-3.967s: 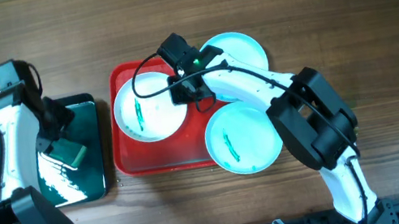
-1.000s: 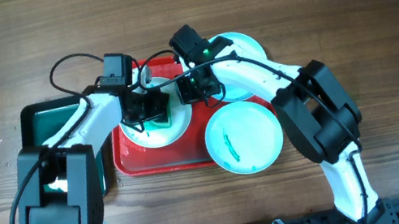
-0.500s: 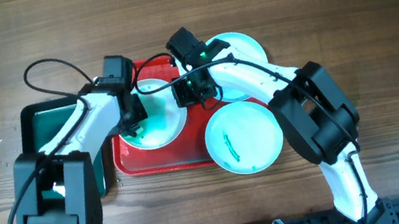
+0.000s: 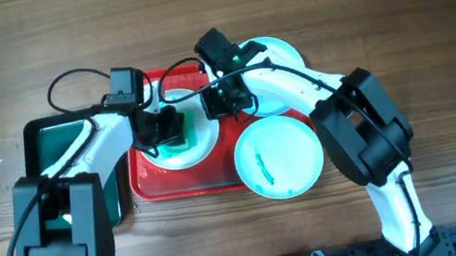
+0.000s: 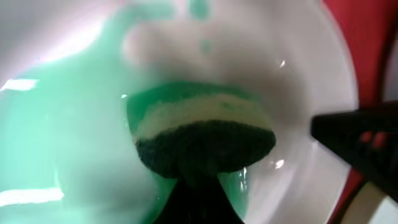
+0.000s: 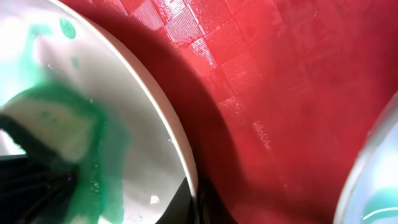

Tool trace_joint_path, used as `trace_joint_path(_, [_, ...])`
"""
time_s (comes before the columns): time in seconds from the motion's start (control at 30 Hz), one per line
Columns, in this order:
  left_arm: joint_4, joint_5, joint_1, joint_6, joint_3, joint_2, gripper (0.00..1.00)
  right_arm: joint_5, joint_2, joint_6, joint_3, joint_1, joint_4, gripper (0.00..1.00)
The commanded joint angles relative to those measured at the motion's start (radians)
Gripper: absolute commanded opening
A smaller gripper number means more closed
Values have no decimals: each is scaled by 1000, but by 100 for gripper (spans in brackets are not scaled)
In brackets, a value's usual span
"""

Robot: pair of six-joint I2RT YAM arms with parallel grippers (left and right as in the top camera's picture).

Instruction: Clean dirty plates on tray and stack at the side

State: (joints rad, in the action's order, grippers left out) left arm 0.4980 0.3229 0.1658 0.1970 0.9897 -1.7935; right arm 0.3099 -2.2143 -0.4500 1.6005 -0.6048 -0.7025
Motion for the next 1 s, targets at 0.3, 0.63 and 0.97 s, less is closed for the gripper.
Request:
trace_joint_path(0.3, [-215, -454, 77, 119, -21, -36, 4, -19, -34, 2, -4, -6, -9, 4])
trace_joint_path(0.63, [-56, -497, -9, 138, -21, -35, 4, -20, -34, -18, -4, -6, -10, 4])
trace_joint_path(0.97, [169, 197, 10, -89, -21, -35, 4, -19, -34, -21, -4, -6, -9, 4])
